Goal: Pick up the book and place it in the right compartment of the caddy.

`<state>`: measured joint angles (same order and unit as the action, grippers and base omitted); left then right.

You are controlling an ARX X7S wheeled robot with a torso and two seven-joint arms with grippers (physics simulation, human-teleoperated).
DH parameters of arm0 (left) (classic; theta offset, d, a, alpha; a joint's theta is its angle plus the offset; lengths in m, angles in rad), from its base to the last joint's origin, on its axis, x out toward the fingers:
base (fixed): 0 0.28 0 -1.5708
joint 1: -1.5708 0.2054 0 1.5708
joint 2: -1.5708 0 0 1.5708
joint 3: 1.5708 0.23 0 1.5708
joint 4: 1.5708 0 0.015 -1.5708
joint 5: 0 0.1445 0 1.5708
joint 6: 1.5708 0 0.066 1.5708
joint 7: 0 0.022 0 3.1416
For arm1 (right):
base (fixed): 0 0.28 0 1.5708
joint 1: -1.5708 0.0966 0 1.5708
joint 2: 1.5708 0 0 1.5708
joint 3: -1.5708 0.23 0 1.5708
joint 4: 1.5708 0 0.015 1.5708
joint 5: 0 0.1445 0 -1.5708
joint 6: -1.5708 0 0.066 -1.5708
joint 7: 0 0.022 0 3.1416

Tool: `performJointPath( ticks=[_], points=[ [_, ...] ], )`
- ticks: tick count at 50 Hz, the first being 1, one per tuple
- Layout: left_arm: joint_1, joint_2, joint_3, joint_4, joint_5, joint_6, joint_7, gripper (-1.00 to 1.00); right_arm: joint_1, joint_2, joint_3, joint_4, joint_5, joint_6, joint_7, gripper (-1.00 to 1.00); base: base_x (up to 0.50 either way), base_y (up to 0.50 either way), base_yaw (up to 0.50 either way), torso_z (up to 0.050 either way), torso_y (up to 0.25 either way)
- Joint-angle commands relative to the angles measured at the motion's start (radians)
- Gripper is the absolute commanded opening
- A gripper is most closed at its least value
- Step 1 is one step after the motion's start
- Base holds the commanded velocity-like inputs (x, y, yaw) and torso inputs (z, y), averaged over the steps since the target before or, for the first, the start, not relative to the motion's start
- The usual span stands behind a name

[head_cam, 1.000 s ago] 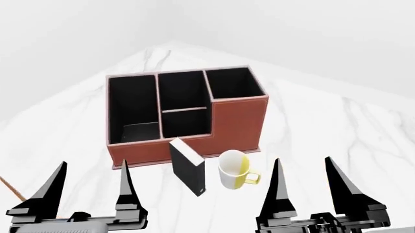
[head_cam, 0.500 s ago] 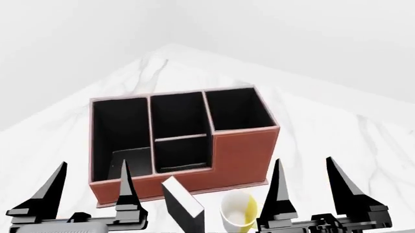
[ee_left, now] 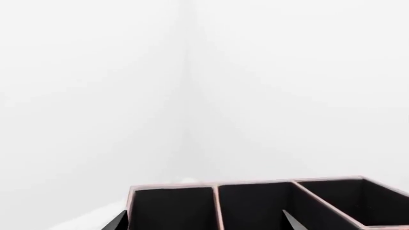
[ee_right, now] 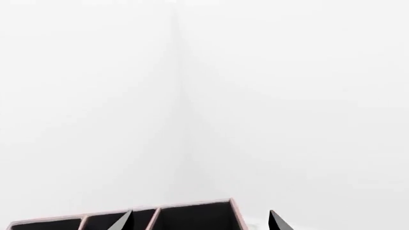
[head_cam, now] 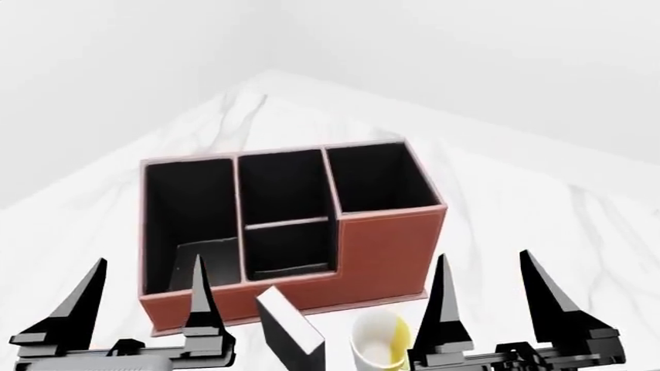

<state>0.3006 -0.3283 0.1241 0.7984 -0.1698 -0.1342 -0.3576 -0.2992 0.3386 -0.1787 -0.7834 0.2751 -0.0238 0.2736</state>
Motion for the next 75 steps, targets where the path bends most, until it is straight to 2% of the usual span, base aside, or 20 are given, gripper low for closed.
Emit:
performJointPath(
  ticks=[1, 13, 15, 21, 32, 42, 50, 60, 75],
  points=[
    [-0.002, -0.006, 0.004, -0.001, -0.002, 0.002, -0.005, 1.00, 0.001, 0.004, -0.007, 0.004, -0.015, -0.012, 0.005, 1.00, 0.07, 0.04, 0.00, 0.000, 0.000],
    [-0.010, -0.010, 0.007, -0.004, -0.003, -0.005, -0.014, 1.00, 0.003, 0.022, -0.024, -0.017, -0.002, 0.028, 0.005, 1.00, 0.00, 0.00, 0.00, 0.000, 0.000],
    [-0.009, -0.013, 0.011, -0.003, 0.004, -0.006, -0.015, 1.00, 0.017, 0.054, -0.049, -0.055, -0.055, 0.111, 0.007, 1.00, 0.00, 0.00, 0.00, 0.000, 0.000],
    [-0.014, -0.013, 0.016, -0.006, 0.009, -0.013, -0.021, 1.00, 0.056, 0.136, -0.096, -0.103, 0.022, 0.245, -0.071, 1.00, 0.00, 0.00, 0.00, 0.000, 0.000],
    [-0.016, -0.020, 0.015, -0.009, 0.003, -0.018, -0.025, 1.00, 0.173, 0.173, -0.141, -0.141, 0.133, 0.453, -0.102, 1.00, 0.00, 0.00, 0.00, 0.000, 0.000],
    [-0.022, -0.023, 0.020, -0.014, 0.000, -0.023, -0.028, 1.00, 0.300, 0.195, -0.156, -0.196, 0.339, 0.667, -0.100, 1.00, 0.00, 0.00, 0.00, 0.000, 0.000],
    [-0.026, -0.027, 0.019, -0.013, -0.011, -0.026, -0.030, 1.00, 0.415, 0.187, -0.106, -0.168, 0.580, 0.839, -0.036, 1.00, 0.00, 0.00, 0.00, 0.000, 0.000],
    [-0.032, -0.030, 0.025, -0.017, -0.012, -0.029, -0.033, 1.00, 0.470, 0.171, -0.087, -0.119, 0.696, 0.896, -0.003, 1.00, 0.00, 0.00, 0.00, 0.000, 0.000],
    [-0.034, -0.037, 0.026, -0.014, -0.015, -0.032, -0.040, 1.00, 0.496, 0.125, -0.162, -0.074, 0.648, 0.888, -0.023, 1.00, 0.00, 0.00, 0.00, 0.000, 0.000]
  ],
)
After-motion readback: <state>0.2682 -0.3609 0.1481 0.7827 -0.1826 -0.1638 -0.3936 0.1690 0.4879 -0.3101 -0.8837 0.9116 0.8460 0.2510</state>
